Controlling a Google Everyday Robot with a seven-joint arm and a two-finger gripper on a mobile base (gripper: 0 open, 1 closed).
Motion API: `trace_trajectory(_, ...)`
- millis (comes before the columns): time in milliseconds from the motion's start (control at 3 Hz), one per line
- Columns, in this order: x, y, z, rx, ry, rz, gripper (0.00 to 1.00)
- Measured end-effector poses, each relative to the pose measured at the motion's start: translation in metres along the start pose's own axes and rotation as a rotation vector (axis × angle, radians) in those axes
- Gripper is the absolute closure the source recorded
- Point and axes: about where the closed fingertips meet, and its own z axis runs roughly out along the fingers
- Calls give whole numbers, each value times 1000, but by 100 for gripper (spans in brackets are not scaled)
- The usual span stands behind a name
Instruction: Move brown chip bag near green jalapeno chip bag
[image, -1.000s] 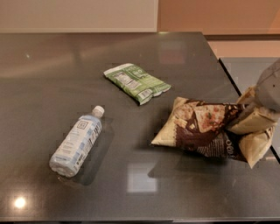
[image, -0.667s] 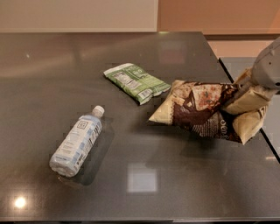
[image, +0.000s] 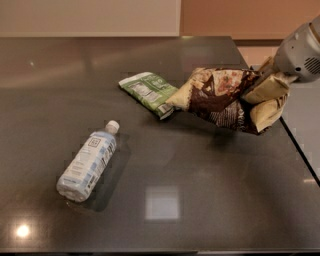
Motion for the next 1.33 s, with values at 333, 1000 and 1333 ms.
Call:
trace_trajectory(333,-5,-21,15,2,-10,5,82)
trace_trajectory(1000,-9,-41,41,-15,-13,-5,36)
trace_trajectory(1333,-10,-49,47,-14,-7,-14,12)
